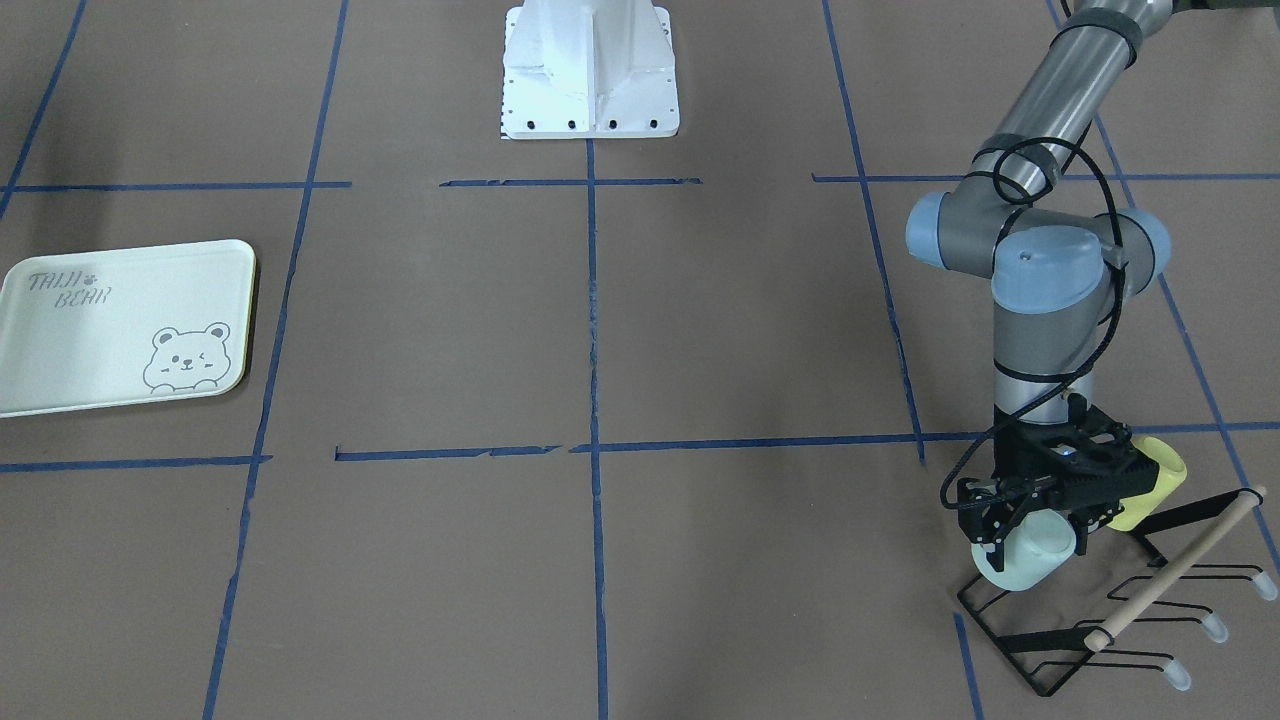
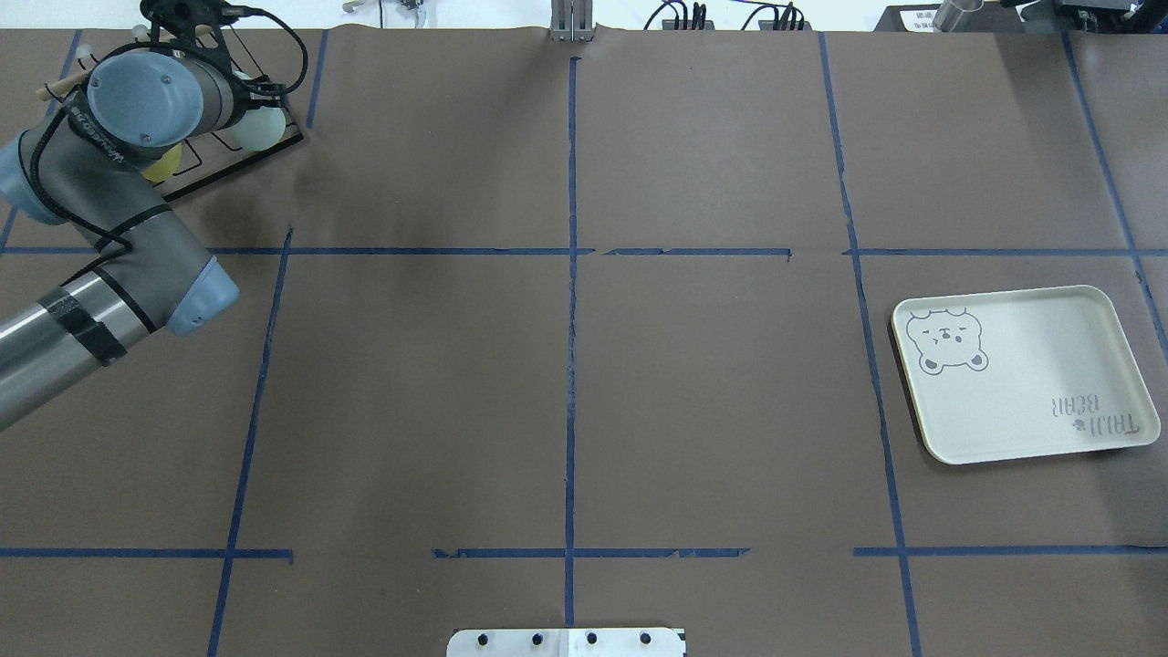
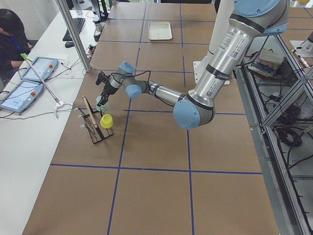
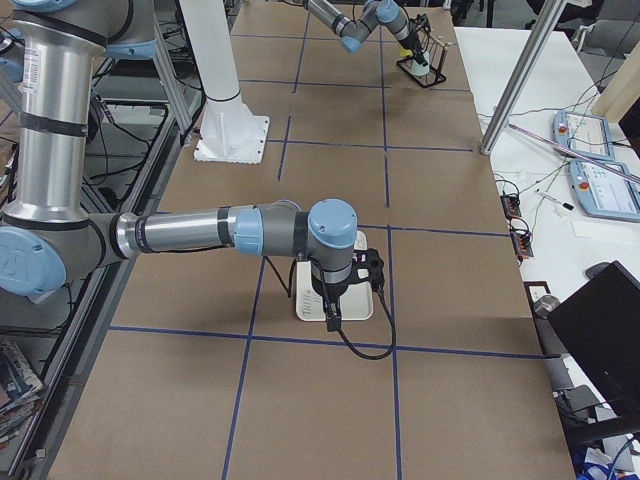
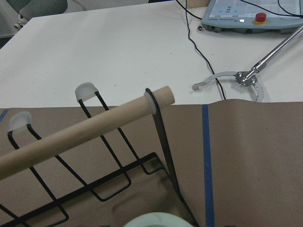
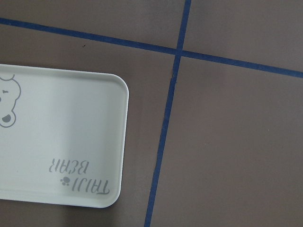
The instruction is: Left arm grabs green cup and hands to right arm on tray
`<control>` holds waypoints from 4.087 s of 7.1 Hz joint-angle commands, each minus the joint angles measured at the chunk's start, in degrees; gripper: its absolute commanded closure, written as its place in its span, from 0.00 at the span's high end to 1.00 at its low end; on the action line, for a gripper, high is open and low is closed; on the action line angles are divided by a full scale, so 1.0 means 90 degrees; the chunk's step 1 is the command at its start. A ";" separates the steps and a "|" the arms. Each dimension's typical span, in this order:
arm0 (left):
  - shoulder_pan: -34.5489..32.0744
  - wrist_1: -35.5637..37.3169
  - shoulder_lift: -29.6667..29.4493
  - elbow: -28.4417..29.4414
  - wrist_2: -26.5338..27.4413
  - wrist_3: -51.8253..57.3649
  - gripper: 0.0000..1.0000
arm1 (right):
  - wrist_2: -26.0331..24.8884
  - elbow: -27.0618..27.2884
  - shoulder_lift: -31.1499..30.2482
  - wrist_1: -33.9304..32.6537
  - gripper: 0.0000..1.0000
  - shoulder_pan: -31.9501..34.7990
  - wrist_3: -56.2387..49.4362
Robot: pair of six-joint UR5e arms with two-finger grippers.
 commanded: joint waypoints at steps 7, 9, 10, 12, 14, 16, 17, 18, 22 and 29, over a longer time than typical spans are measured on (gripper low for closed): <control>-0.0632 0.0630 0.0429 -0.1644 -0.0832 0.0369 0.41 | 0.0003 0.0029 0.0000 0.0000 1.00 0.0000 0.0016; -0.0837 0.1616 0.0557 -0.2816 -0.1309 0.0273 0.40 | 0.0148 0.0058 0.0010 0.0000 1.00 0.0000 0.0103; -0.0828 0.1552 0.0576 -0.2898 -0.1331 -0.0472 0.39 | 0.0865 0.0106 0.0010 0.0010 1.00 0.0000 0.0423; -0.0711 0.1067 0.0732 -0.2909 -0.1331 -0.1869 0.33 | 0.1341 0.0204 0.0010 0.0969 1.00 -0.0019 0.1667; -0.0050 0.0209 0.0976 -0.2967 -0.1331 -0.3002 0.33 | 0.1225 0.0156 0.0010 0.3706 1.00 -0.0903 0.4804; 0.0477 -0.0418 0.1122 -0.3190 -0.1331 -0.3990 0.33 | 0.0632 0.0156 0.0010 0.6073 1.00 -0.1733 0.7047; 0.0770 -0.0866 0.1123 -0.3279 -0.1312 -0.4662 0.33 | -0.0106 0.0156 0.0010 0.7080 1.00 -0.2376 0.8063; 0.0967 -0.1247 0.1123 -0.3405 -0.1312 -0.5297 0.33 | -0.0790 0.0146 0.0116 0.7902 1.00 -0.2963 0.9156; 0.1884 -0.3334 0.1104 -0.3291 -0.1292 -0.7077 0.33 | -0.2476 -0.0068 0.0810 1.0345 1.00 -0.4811 1.1597; 0.2628 -0.5264 0.0821 -0.2919 -0.1263 -0.7540 0.33 | -0.3405 -0.0342 0.2839 1.0703 1.00 -0.6707 1.2321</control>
